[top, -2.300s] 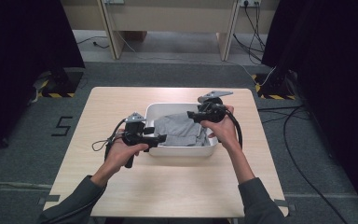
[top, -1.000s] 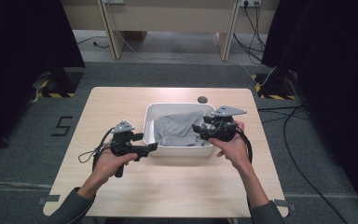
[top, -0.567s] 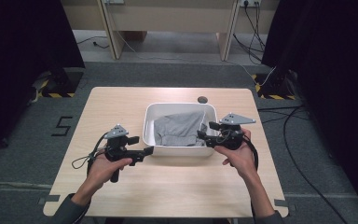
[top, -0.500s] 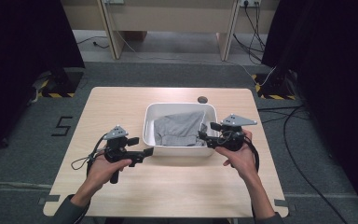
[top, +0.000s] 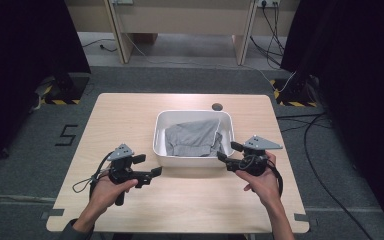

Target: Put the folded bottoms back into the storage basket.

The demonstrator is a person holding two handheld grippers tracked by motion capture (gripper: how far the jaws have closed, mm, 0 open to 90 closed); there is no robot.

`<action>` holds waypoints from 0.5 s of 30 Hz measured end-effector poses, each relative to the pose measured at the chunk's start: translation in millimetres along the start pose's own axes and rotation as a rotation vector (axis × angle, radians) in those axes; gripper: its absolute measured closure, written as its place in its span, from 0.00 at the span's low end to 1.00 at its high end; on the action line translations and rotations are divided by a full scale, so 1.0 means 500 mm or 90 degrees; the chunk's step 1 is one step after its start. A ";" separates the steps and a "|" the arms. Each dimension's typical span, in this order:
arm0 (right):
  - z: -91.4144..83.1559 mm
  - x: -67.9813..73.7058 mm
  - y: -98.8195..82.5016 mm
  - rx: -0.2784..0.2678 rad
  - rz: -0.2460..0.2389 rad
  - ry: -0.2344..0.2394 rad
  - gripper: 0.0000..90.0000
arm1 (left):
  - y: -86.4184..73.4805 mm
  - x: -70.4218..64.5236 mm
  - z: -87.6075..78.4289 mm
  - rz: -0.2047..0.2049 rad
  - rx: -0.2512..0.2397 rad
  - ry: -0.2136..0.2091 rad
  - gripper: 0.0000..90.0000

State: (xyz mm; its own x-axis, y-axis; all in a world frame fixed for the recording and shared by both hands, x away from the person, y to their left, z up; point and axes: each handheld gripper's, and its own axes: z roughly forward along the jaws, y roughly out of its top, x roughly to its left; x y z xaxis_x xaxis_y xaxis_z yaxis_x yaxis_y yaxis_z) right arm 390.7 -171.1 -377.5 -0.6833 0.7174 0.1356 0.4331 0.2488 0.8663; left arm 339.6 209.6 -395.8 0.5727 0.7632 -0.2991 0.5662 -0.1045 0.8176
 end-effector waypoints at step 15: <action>-0.019 0.010 -0.042 -0.008 0.019 0.003 0.38 | -0.028 -0.008 -0.019 0.010 -0.010 0.003 0.17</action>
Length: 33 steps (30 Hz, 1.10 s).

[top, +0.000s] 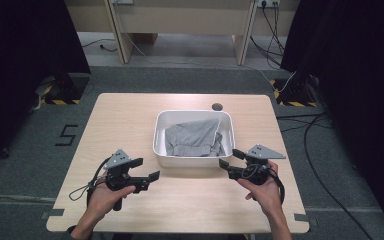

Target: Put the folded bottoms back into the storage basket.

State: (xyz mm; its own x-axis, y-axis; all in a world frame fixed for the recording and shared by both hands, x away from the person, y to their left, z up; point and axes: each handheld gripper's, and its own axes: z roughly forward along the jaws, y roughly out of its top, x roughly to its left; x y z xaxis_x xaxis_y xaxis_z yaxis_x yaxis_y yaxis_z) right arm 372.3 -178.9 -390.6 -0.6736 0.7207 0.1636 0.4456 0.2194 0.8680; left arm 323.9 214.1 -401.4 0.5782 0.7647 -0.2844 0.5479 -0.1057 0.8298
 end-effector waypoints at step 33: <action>-0.014 0.006 -0.111 0.057 0.029 -0.009 0.22 | -0.142 0.032 -0.010 -0.028 0.060 0.021 0.17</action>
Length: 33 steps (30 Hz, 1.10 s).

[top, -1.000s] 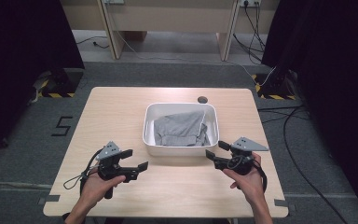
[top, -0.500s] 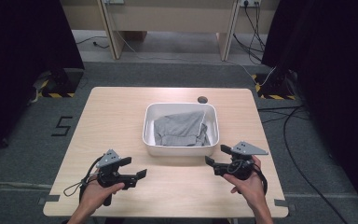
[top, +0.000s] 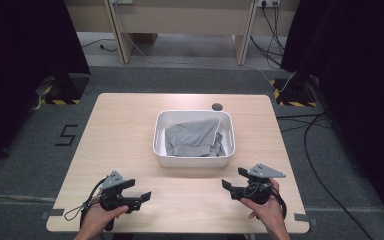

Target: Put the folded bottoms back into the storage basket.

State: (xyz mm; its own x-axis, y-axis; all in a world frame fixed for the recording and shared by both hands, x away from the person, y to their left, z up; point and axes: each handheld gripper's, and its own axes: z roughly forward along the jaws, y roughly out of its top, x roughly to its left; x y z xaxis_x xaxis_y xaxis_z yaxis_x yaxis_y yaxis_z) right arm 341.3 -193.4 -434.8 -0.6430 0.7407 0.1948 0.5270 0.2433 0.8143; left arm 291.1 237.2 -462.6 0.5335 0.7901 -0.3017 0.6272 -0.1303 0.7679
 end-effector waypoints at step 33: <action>-0.015 0.000 -0.105 0.057 0.015 -0.039 0.20 | -0.075 -0.010 0.000 0.056 0.060 0.037 0.18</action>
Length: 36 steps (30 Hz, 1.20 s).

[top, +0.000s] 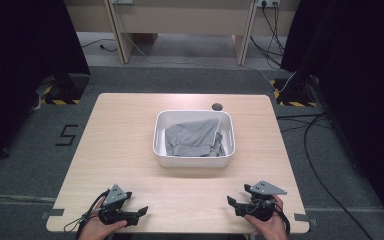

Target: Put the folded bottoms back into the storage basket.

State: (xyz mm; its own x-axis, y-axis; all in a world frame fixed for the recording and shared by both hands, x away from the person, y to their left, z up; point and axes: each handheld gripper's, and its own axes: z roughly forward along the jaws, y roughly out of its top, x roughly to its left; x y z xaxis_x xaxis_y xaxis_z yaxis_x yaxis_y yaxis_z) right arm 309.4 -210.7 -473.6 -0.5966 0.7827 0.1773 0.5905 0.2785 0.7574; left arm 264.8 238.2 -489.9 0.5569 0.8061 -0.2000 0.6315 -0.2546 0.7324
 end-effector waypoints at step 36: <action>0.008 0.025 -0.063 -0.004 -0.079 -0.068 0.12 | -0.047 -0.023 -0.017 0.073 0.002 0.045 0.11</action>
State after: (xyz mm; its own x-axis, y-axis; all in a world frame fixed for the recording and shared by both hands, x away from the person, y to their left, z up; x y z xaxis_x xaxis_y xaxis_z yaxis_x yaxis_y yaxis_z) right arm 285.6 -207.4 -497.8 -0.6037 0.7971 0.0147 0.5119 0.3734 0.7737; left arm 239.0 239.5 -498.9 0.5859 0.8074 -0.0687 0.5675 -0.3484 0.7460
